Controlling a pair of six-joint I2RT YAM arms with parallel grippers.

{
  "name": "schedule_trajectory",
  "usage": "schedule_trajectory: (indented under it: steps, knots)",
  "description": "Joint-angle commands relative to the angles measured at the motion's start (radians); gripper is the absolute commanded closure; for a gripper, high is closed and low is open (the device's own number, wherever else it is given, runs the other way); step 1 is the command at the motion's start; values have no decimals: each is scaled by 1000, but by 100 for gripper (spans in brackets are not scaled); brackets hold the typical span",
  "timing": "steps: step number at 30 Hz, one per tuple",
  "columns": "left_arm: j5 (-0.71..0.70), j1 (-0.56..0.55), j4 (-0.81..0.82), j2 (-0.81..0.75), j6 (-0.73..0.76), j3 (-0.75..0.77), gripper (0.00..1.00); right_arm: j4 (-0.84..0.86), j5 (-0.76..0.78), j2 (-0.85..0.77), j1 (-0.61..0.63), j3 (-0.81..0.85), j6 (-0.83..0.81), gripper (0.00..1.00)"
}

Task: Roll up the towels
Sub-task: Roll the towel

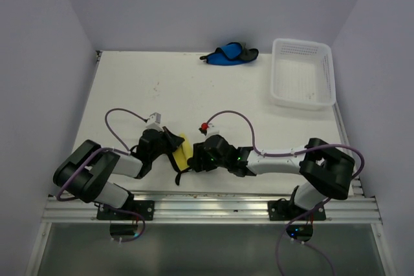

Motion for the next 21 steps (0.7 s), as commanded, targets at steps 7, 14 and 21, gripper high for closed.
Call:
schedule_trajectory:
  steps: [7, 14, 21]
  knots:
    - [-81, 17, -158, 51, 45, -45, 100, -18, 47, -73, 0, 72, -36, 39]
    - [-75, 17, -153, 60, 47, -40, 100, -41, 39, -14, 1, 124, -63, 40]
    - [-69, 17, -150, 77, 51, -34, 100, -158, 106, 97, 8, 210, -149, 42]
